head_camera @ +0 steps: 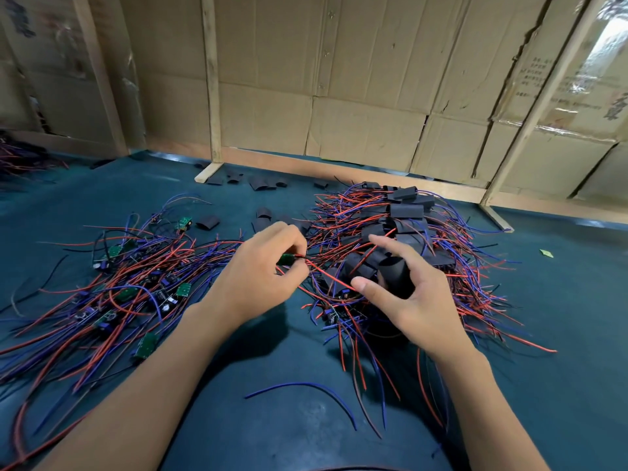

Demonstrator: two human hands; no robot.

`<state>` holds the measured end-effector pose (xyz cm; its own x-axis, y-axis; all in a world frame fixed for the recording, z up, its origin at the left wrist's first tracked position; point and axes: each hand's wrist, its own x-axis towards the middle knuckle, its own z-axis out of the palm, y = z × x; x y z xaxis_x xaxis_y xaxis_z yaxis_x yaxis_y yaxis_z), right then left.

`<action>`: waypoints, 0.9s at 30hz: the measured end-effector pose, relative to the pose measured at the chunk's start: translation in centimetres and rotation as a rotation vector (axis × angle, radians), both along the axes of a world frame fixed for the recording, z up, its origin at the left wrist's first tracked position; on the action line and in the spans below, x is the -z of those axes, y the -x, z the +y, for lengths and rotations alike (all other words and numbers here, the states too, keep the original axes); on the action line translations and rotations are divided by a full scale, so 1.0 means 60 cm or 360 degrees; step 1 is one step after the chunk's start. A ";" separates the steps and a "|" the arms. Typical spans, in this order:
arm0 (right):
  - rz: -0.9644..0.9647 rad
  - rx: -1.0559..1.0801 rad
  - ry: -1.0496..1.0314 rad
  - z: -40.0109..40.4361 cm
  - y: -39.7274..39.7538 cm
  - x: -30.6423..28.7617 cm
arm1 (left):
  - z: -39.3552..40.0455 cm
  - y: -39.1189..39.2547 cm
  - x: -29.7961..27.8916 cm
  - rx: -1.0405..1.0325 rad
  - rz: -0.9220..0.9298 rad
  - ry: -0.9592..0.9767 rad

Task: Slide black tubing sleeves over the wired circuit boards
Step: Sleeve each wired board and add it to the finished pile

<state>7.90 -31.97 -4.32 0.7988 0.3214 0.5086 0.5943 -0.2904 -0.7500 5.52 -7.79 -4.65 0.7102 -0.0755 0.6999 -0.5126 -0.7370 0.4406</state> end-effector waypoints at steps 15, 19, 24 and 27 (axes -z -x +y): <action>-0.0225 -0.0098 0.0481 0.013 -0.007 0.013 | 0.005 0.000 -0.007 -0.0078 -0.0060 -0.0445; -0.0226 -0.0083 0.0367 0.019 -0.006 0.016 | 0.004 0.005 -0.011 -0.0075 0.0013 -0.0552; -0.0324 -0.0069 0.0368 0.026 -0.011 0.025 | -0.025 0.011 -0.004 0.0399 0.0150 -0.0602; -0.0330 -0.0063 0.0441 0.020 -0.015 0.025 | -0.034 0.007 0.003 0.0472 0.0248 -0.0360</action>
